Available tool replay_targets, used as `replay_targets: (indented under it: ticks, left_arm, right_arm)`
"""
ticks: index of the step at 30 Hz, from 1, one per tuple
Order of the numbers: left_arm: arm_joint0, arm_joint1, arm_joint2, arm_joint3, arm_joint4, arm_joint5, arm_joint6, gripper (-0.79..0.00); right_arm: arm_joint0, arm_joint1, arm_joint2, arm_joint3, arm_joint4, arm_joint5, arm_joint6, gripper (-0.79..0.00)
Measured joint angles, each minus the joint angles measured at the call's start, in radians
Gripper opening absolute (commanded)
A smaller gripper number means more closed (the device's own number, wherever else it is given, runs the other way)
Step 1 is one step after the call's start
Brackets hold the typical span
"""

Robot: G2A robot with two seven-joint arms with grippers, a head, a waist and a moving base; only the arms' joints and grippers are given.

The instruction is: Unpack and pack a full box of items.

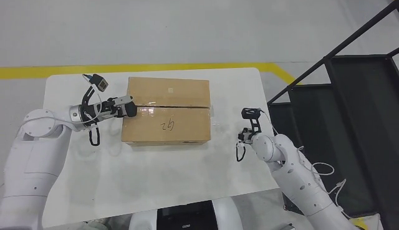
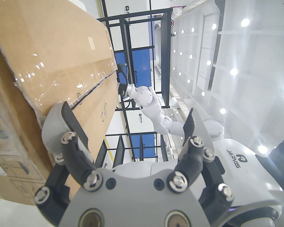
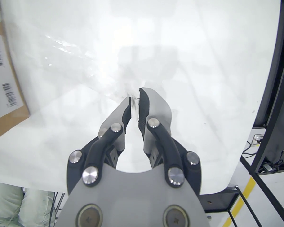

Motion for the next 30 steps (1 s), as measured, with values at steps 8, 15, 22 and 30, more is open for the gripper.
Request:
replay_targets:
  ticks: [8,15,22,30]
  left_arm:
    - [0.000,0.000,0.000,0.000,0.000,0.000,0.000,0.000]
    - [0.000,0.000,0.000,0.000,0.000,0.000,0.000,0.000]
    - [0.000,0.000,0.000,0.000,0.000,0.000,0.000,0.000]
    - [0.030,0.004,-0.001,-0.046,0.030,0.020,0.051,0.000]
  right_arm:
    - [-0.101,0.018,0.174,-0.169,0.194,-0.110,0.044,-0.785]
    - [-0.155,0.021,0.284,-0.210,0.470,-0.246,0.058,-0.785]
    - [-0.167,0.023,0.360,-0.270,0.734,-0.381,0.077,-0.785]
    - [-0.106,0.027,0.383,-0.328,0.906,-0.457,0.105,-0.785]
